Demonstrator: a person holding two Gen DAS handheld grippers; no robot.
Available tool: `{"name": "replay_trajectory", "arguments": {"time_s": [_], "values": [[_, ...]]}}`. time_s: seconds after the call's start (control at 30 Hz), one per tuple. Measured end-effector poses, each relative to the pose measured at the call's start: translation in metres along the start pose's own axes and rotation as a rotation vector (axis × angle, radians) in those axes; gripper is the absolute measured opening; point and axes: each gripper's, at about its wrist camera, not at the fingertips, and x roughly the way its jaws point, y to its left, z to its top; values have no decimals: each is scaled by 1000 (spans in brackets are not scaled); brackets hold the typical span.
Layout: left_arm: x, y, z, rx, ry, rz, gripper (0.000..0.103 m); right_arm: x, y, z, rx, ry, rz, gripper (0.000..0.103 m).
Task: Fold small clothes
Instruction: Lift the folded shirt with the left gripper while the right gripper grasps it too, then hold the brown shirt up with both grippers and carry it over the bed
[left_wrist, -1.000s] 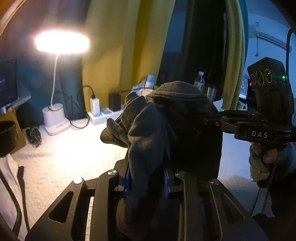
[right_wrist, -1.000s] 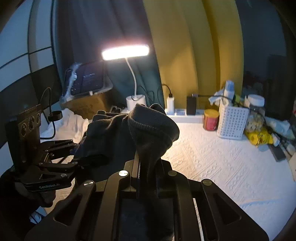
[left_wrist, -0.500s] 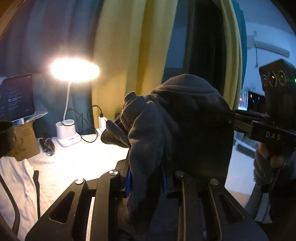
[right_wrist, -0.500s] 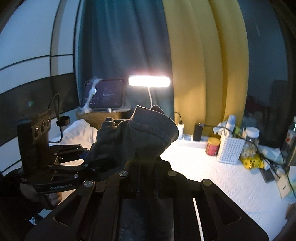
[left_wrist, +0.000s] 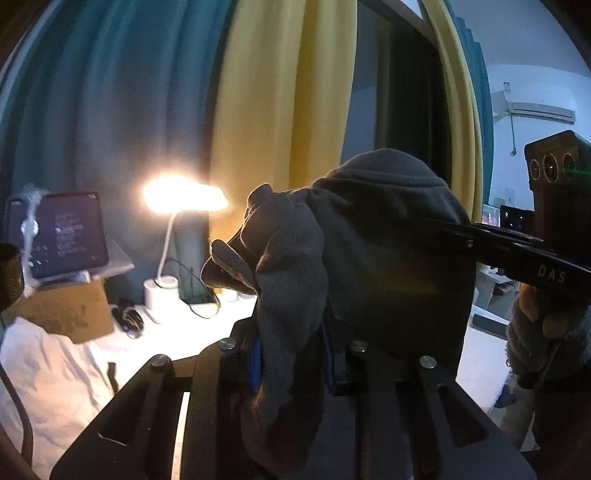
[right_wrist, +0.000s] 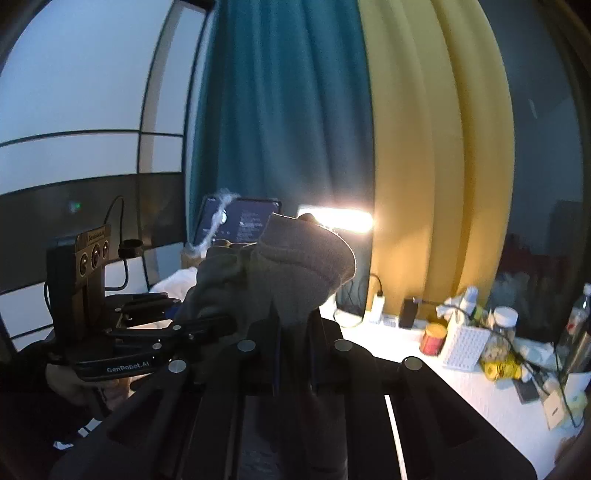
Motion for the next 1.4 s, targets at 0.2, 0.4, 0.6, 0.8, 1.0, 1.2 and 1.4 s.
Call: {"name": "replay_trajectory", "arguments": {"time_s": [0.2, 0.4, 0.6, 0.8, 1.0, 1.2, 1.4], "values": [[-27, 14, 9, 24, -54, 40, 23, -4, 25, 20, -42, -51, 32, 12], [-54, 31, 19, 69, -99, 93, 23, -2, 55, 37, -86, -93, 79, 12], [-83, 55, 21, 93, -120, 160, 23, 7, 86, 49, -113, -116, 142, 12], [-113, 71, 15, 92, -96, 226, 23, 21, 114, 51, -136, -108, 210, 12], [-120, 77, 8, 89, -58, 250, 23, 37, 126, 43, -125, -72, 241, 12], [-103, 90, 0, 66, -7, 214, 23, 54, 122, 31, -95, -25, 221, 12], [-78, 94, -2, 60, 26, 161, 23, 70, 100, 18, -45, 13, 158, 12]]}}
